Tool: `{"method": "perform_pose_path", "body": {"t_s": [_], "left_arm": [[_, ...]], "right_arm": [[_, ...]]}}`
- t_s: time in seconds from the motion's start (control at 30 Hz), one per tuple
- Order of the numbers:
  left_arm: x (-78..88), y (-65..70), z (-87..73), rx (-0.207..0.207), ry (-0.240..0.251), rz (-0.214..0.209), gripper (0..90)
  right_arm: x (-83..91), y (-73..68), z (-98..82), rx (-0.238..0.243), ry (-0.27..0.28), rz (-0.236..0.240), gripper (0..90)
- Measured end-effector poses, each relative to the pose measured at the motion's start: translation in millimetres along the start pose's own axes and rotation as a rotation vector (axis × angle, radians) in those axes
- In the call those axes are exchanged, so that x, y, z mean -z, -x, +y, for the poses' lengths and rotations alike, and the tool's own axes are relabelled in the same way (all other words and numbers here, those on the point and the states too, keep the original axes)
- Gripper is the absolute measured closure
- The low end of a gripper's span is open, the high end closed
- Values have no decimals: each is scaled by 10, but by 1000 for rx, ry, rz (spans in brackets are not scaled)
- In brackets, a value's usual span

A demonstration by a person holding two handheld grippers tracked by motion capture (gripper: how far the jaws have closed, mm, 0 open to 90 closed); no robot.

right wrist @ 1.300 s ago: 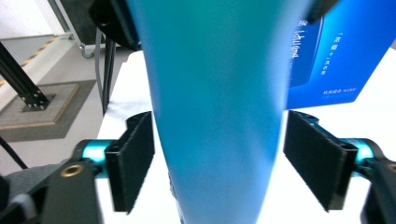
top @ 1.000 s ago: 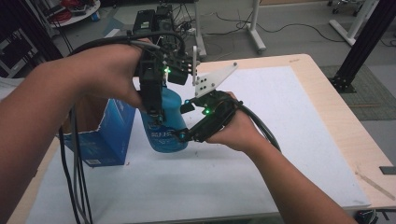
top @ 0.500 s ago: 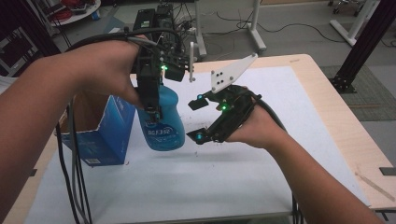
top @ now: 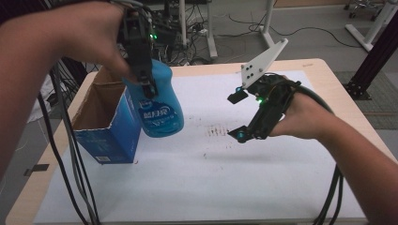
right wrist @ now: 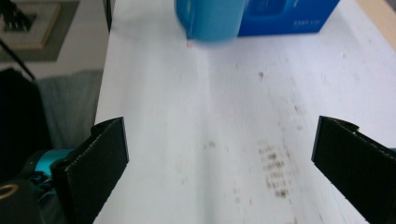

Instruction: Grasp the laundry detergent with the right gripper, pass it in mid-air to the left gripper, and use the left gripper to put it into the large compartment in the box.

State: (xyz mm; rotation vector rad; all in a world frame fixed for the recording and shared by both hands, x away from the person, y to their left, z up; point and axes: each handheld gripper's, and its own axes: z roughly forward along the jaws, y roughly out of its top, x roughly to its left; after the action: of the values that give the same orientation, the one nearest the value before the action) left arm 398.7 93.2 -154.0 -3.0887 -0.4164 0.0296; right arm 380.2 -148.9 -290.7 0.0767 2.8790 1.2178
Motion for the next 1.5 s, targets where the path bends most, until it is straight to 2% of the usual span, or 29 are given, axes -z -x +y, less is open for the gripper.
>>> {"method": "perform_pose_path", "body": {"t_s": [0.1, 0.2, 0.4, 0.47, 0.57, 0.63, 0.77, 1.07, 1.17, 1.3, 1.5], "left_arm": [[152, -78, -123, 101, -8, -16, 382], [292, -161, -252, 188, -10, -20, 382], [499, -303, -534, 367, 22, -24, 382], [549, -347, -645, 449, 49, -20, 382], [588, -408, -789, 545, 66, -24, 381], [600, -455, -874, 593, 64, -32, 382], [598, -537, -1014, 721, 56, -30, 382], [594, -638, -1185, 962, 39, 32, 382], [579, -661, -1220, 1019, 34, 46, 382], [541, -693, -1260, 1054, 42, 67, 382], [422, -735, -1329, 1063, 29, 43, 382]], "right_arm": [[83, 5, 11, 13, -81, -15, 5], [167, 13, 29, 29, -136, -28, 5], [273, 14, 58, 40, -206, -37, 5], [295, 21, 56, 45, -214, -40, 5], [316, 24, 43, 45, -227, -44, 5], [326, 22, 37, 48, -233, -50, 5], [347, 16, 39, 50, -232, -53, 5], [395, 34, 41, 49, -226, -74, 5], [413, 31, 51, 47, -226, -80, 5], [429, 28, 58, 53, -226, -84, 5], [463, 20, 35, 48, -241, -89, 6]]}}
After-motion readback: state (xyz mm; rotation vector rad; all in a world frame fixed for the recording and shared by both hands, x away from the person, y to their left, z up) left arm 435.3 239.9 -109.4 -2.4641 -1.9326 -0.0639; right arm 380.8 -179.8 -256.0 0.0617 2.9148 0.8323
